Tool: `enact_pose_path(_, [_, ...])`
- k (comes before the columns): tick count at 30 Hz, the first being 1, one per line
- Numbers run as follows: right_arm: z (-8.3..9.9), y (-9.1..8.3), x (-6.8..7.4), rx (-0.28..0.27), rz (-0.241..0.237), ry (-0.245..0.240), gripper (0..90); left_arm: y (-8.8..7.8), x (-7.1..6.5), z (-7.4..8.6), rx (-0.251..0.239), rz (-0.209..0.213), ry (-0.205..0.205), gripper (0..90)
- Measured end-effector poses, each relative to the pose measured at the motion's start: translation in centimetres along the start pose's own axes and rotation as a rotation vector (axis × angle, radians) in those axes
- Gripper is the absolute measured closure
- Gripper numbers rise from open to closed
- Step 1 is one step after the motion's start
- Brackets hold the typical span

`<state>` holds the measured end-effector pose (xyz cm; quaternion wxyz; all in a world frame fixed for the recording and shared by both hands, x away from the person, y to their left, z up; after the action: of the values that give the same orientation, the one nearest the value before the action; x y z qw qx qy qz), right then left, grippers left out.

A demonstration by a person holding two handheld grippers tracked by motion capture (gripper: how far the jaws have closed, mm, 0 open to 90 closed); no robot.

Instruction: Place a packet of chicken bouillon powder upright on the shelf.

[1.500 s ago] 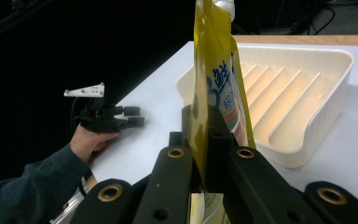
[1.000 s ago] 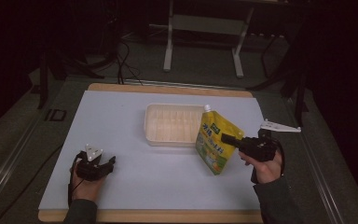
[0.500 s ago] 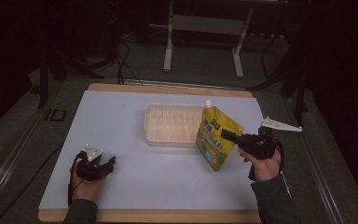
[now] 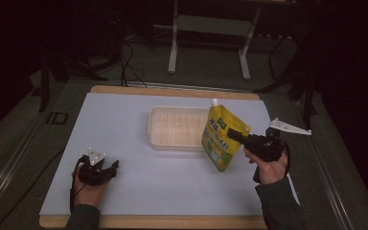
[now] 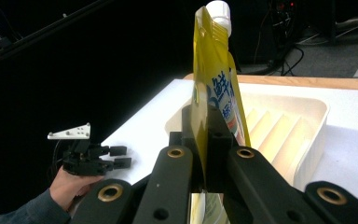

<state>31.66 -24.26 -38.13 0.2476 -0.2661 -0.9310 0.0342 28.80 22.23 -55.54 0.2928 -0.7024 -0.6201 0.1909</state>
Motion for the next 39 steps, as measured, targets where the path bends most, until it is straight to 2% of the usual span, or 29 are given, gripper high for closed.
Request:
enact_pose_path(8, [-0.1,0.5,0.2,-0.015,0.037,-0.022,90.0,0.0,0.0,0.0,0.000,-0.001,0.000,42.1])
enact_pose_path(17, [-0.3,1.1,0.1,-0.047,0.045,-0.025,90.0,0.0,0.0,0.0,0.000,0.000,0.000,42.0])
enact_pose_path(39, [-0.6,3.0,-0.6,-0.066,0.071,-0.028,90.0,0.0,0.0,0.0,0.000,0.000,0.001,42.0])
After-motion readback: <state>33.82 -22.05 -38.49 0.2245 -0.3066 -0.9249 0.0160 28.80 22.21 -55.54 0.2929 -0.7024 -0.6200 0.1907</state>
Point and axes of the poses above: each handheld gripper's, and its own axes: y roughly forward along the jaws, z roughly out of its underside, x roughly to its left, the point moved 2 cm from there along y, roughly forward along the jaws, and after that the axes turned 7 degrees about -z, right-handed, at the moved point
